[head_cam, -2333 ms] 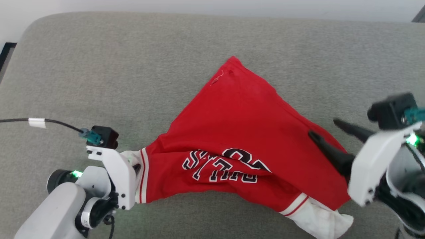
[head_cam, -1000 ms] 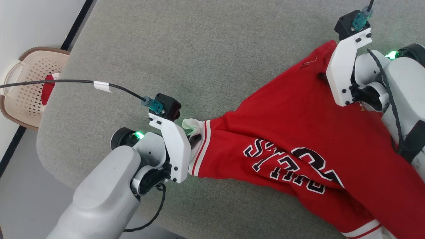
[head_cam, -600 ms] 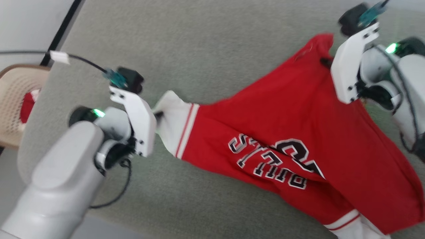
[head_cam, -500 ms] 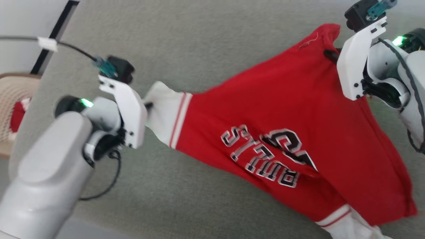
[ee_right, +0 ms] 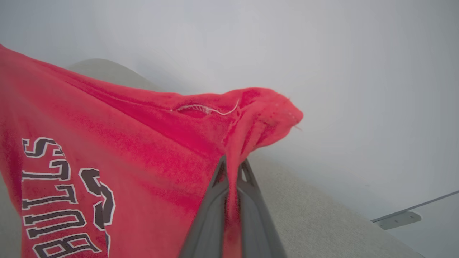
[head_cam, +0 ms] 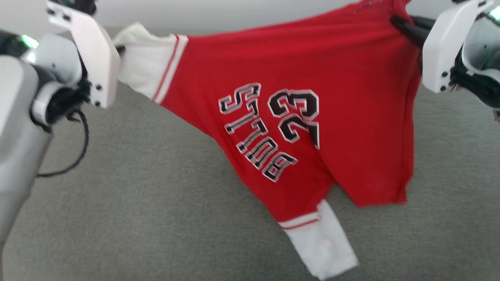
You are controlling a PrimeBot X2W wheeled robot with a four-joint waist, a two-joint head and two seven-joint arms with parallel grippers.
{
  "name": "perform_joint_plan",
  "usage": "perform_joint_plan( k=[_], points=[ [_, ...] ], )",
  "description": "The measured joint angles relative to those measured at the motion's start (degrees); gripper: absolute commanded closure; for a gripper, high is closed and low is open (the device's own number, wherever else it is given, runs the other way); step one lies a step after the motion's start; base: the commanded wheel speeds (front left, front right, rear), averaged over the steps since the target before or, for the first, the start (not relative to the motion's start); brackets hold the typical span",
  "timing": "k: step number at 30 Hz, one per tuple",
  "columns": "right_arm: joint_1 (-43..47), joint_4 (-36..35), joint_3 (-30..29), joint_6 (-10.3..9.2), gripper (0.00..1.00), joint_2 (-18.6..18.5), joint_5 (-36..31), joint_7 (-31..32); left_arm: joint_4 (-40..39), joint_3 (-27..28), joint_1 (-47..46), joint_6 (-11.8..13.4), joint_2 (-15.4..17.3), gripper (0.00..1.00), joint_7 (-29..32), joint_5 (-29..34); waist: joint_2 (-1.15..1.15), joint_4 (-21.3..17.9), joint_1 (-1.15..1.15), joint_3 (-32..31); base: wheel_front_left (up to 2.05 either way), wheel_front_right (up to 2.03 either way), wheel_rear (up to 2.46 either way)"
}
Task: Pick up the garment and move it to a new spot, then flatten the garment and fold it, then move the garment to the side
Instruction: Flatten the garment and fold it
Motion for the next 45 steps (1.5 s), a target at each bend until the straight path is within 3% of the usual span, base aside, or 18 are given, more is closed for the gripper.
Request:
perform_joint_plan(
  k=[6, 13, 19, 20, 27, 30, 34, 40, 45],
  points=[
    [-0.63, -2.25, -3.76, 0.00, 1.00, 0.53, -0.87, 0.63, 3.15, -0.05, -5.67, -1.62, 0.05, 1.00, -0.67, 1.05, 0.00, -3.32, 0.00, -2.03, 0.00, 0.00, 0.00],
    [-3.93, 3.19, -10.54, 0.00, 1.00, 3.85, -6.90, -3.16, 10.31, -0.91, -13.80, -2.50, -4.02, 1.00, -7.68, 4.75, 0.00, -4.41, 0.00, -0.25, 0.00, 0.00, 0.00],
    [-10.06, 12.67, -16.40, 0.01, 1.00, 9.90, -16.31, -14.45, 18.18, -0.68, -23.33, -1.36, -7.26, 1.00, -21.06, 10.48, 0.00, -5.04, 0.00, 3.33, 0.00, 0.00, 0.00],
    [-10.06, 12.67, -16.40, 0.01, 1.00, 9.90, -16.31, -14.45, 18.18, -0.68, -23.33, -1.36, -7.26, 1.00, -21.06, 10.48, 0.00, -5.04, 0.00, 3.33, 0.00, 0.00, 0.00],
    [-16.95, 22.04, -22.87, 0.01, 1.00, 15.05, -29.72, -33.57, 23.98, -0.51, -32.94, 1.71, -9.23, 1.00, -43.58, 17.38, 0.00, -5.34, 0.00, 6.43, 0.00, 0.00, 0.00],
    [-17.70, 25.33, -23.93, 0.00, 1.00, 16.84, -32.74, -36.09, 26.14, -0.52, -33.87, 0.70, -10.17, 1.00, -48.74, 17.56, 0.00, -4.82, 0.00, 6.60, 0.00, 0.00, 0.00],
    [-15.22, 28.99, -21.96, 0.00, 1.00, 18.60, -33.39, -36.24, 29.26, -2.07, -31.50, -2.12, -10.98, 1.00, -49.37, 16.92, 0.00, -3.85, 0.00, 6.44, 0.00, 0.00, 0.00],
    [-4.90, 30.55, -13.25, 0.00, 1.00, 20.33, -25.55, -27.29, 33.40, -5.65, -20.69, -4.52, -12.11, 1.00, -40.28, 11.26, 0.00, -2.46, 0.00, 5.64, 0.00, 0.00, 0.00],
    [2.30, 25.20, -8.88, 0.00, 1.00, 17.91, -15.90, -19.62, 31.03, -9.40, -11.40, -4.79, -11.56, 1.00, -29.67, 5.13, 0.00, -1.76, 0.00, 4.61, 0.00, 0.00, 0.00]
  ],
)
